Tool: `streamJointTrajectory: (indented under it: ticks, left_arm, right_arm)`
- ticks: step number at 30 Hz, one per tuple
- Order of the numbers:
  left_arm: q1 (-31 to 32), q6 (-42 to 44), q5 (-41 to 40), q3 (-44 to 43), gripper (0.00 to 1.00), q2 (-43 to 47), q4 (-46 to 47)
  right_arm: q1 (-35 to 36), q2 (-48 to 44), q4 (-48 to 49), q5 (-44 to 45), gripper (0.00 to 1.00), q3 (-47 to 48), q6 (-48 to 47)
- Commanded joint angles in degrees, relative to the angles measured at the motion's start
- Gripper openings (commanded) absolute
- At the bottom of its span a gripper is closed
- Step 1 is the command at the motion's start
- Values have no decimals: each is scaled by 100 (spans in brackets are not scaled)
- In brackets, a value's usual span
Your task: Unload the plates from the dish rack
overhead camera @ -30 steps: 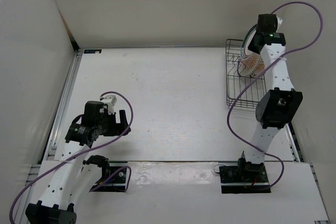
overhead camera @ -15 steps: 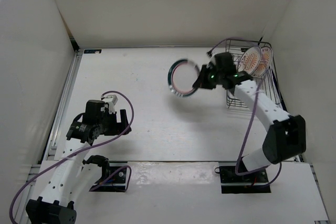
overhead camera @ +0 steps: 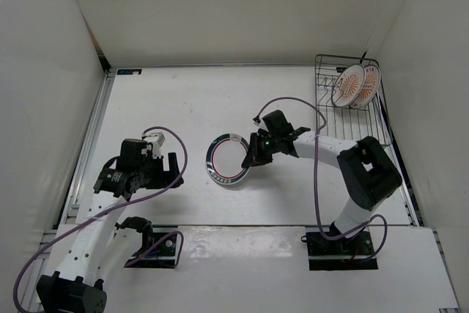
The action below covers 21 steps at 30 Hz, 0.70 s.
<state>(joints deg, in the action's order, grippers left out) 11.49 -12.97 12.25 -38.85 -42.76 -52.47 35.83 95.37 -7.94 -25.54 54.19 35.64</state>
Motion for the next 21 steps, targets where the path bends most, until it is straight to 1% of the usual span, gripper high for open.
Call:
streamJointTrajectory:
  ticks: [1,3,4,6,7,8,9,10,12,13,14,16,18,21]
  left_arm:
    - [20,23,-3,-9,100,5,26]
    - [12,23,-4,-17,100,5,17]
    - [12,23,-21,-26,100,-39,17]
    - [11,23,-39,-26,100,-57,0]
    - [12,23,-39,-35,100,-65,-18]
    - [12,31,-39,-35,100,-74,26]
    - [3,32,-47,-44,100,-92,-17]
    - [11,23,-47,-44,100,-92,34]
    - [3,14,-47,-44,100,-83,-18]
    - [11,23,-39,-61,100,-92,-35]
    - [12,23,-39,-53,100,-74,-35]
    - [20,14,-21,-52,100,-66,-27]
    - [12,31,-21,-44,100,-74,-18]
    - [11,23,-38,-44,100,-74,-27]
  right_arm:
    - [38,288,251,-206,0,91,102]
    - [73,385,180,-188,1,109,40]
    - [108,446,110,-171,3,152,-4]
    - [134,473,-275,65,7,223,-144]
    - [160,491,-339,162,7,284,-275]
    - [161,508,-531,216,11,311,-268]
    - [169,517,-654,286,13,337,-294]
    - [178,535,-899,565,15,459,-355]
    - [196,553,-1252,699,20,548,-426]
    - [213,535,-1323,952,22,635,-478]
    - [222,518,-1532,1015,22,688,-505]
    - [231,526,-1692,1182,25,847,-558]
    - [240,631,-1886,1270,25,1065,-602]
    - [257,815,-2210,1367,30,1364,-611]
